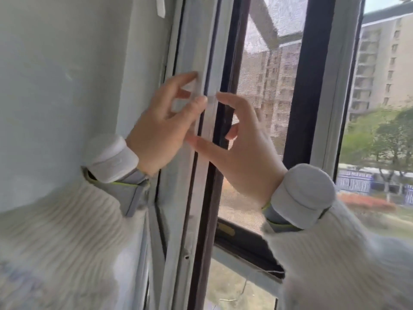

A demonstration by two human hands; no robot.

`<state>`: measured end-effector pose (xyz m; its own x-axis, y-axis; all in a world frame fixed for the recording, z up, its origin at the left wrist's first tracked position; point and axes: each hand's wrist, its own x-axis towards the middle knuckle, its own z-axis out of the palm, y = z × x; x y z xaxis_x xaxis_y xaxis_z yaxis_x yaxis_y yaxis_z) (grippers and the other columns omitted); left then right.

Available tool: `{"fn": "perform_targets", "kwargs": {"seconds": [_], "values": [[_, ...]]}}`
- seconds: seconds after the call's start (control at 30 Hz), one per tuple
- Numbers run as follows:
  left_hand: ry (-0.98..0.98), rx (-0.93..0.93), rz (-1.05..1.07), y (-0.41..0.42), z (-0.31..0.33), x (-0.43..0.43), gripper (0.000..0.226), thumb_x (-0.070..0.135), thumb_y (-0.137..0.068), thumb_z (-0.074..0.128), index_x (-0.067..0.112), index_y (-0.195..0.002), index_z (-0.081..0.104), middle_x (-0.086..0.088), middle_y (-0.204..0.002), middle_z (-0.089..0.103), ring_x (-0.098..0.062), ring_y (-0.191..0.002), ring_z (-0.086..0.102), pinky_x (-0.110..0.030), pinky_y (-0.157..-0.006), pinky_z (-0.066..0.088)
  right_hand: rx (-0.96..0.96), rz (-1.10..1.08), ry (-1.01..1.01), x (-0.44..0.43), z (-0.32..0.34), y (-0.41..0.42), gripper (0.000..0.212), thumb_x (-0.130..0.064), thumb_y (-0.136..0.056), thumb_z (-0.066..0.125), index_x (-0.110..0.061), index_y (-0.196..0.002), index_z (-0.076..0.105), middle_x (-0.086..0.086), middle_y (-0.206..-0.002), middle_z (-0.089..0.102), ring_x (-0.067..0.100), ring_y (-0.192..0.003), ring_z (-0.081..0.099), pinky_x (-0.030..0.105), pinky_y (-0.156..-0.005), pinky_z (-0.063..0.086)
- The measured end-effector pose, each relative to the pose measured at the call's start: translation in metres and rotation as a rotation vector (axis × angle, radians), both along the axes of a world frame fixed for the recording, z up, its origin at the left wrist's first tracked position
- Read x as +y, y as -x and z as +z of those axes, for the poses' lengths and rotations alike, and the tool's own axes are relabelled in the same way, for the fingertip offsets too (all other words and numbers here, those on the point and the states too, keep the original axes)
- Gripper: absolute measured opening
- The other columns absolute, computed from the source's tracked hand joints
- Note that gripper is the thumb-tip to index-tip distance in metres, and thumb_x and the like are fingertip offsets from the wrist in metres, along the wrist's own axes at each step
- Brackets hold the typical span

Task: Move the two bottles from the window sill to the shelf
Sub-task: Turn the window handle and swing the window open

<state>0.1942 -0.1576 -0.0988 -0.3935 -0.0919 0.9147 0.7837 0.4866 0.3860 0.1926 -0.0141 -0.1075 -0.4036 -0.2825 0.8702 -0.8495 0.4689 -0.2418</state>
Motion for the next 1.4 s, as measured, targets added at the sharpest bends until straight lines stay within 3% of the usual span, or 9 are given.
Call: {"fn": "perform_targets", "kwargs": {"seconds": [0.17,0.23,0.37,0.5,0.7,0.83,0.9,1.1,1.4], "values": [[-0.039,-0.039,0.058,-0.022,-0.004,-0.034,0.041,0.053,-0.082,0.039,0.049,-0.122,0.042,0.006,-0.124,0.056,-0.010,-0.107,0.059,-0.021,-0.073,0.054,0.006,0.072,0.014,-0.034,-0.008,-0.017,0.068,-0.047,-0.072,0.067,-0.039,-0.129,0.031,-0.007,-0.130,0.035,0.011,-0.109,0.044,0.026,-0.089,0.039],[-0.054,-0.038,0.062,-0.029,-0.004,-0.043,0.043,0.050,-0.082,0.038,0.042,-0.124,0.044,0.003,-0.126,0.058,-0.012,-0.105,0.060,-0.019,-0.071,0.056,0.006,0.095,0.020,-0.045,-0.009,-0.021,0.067,-0.045,-0.072,0.067,-0.039,-0.128,0.032,-0.007,-0.129,0.034,0.012,-0.110,0.044,0.025,-0.087,0.038],[-0.075,-0.069,0.084,-0.040,-0.005,-0.059,0.048,0.050,-0.083,0.037,0.037,-0.129,0.043,0.004,-0.126,0.058,-0.016,-0.110,0.059,-0.041,-0.090,0.053,-0.001,0.115,0.021,-0.061,-0.008,-0.028,0.064,-0.043,-0.073,0.067,-0.038,-0.128,0.033,-0.006,-0.129,0.034,0.012,-0.108,0.045,0.020,-0.083,0.038],[-0.016,-0.047,0.145,-0.040,-0.007,-0.067,0.039,0.049,-0.091,0.038,0.039,-0.128,0.042,0.011,-0.120,0.055,0.001,-0.099,0.055,-0.015,-0.072,0.049,-0.002,0.095,0.038,-0.064,-0.008,-0.031,0.063,-0.043,-0.074,0.065,-0.036,-0.128,0.034,-0.005,-0.129,0.037,0.011,-0.105,0.045,0.012,-0.076,0.034],[-0.053,-0.035,0.186,-0.048,-0.013,-0.056,0.033,0.038,-0.090,0.048,0.032,-0.123,0.047,0.020,-0.095,0.051,0.002,-0.080,0.055,-0.037,-0.092,0.050,-0.020,0.059,0.045,-0.050,-0.011,-0.037,0.062,-0.044,-0.076,0.063,-0.036,-0.129,0.034,-0.011,-0.131,0.041,-0.005,-0.085,0.047,0.007,-0.067,0.034],[0.019,0.084,0.074,-0.071,-0.044,-0.033,0.018,0.047,-0.079,0.050,0.046,-0.097,0.046,0.021,-0.091,0.051,0.004,-0.081,0.053,-0.004,-0.078,0.042,-0.042,-0.001,0.054,-0.028,-0.025,-0.037,0.060,-0.044,-0.076,0.062,-0.036,-0.129,0.035,-0.015,-0.129,0.041,-0.008,-0.083,0.048,0.008,-0.065,0.040],[0.087,0.065,-0.017,-0.078,-0.061,-0.016,0.021,0.050,-0.078,0.049,0.048,-0.098,0.044,0.023,-0.099,0.052,0.004,-0.089,0.053,0.000,-0.077,0.039,-0.058,-0.045,0.050,-0.013,-0.034,-0.037,0.060,-0.044,-0.075,0.061,-0.035,-0.129,0.035,-0.014,-0.130,0.041,-0.004,-0.085,0.049,0.014,-0.070,0.042],[0.160,-0.214,-0.295,-0.041,-0.101,0.052,0.029,0.050,-0.077,0.050,0.048,-0.105,0.042,0.022,-0.119,0.051,0.009,-0.108,0.049,-0.007,-0.081,0.044,-0.180,-0.273,0.055,0.060,-0.075,-0.039,0.067,-0.052,-0.066,0.055,-0.033,-0.128,0.037,-0.016,-0.126,0.046,-0.005,-0.086,0.049,0.010,-0.069,0.041],[0.315,-0.573,-0.317,0.024,-0.206,0.149,0.038,0.040,-0.086,0.053,0.028,-0.122,0.046,0.002,-0.130,0.048,-0.008,-0.106,0.046,-0.018,-0.081,0.033,-0.453,-0.480,-0.116,0.165,-0.179,-0.033,0.059,-0.041,-0.077,0.063,-0.024,-0.128,0.039,-0.003,-0.129,0.048,0.004,-0.093,0.047,0.013,-0.074,0.036]]}}
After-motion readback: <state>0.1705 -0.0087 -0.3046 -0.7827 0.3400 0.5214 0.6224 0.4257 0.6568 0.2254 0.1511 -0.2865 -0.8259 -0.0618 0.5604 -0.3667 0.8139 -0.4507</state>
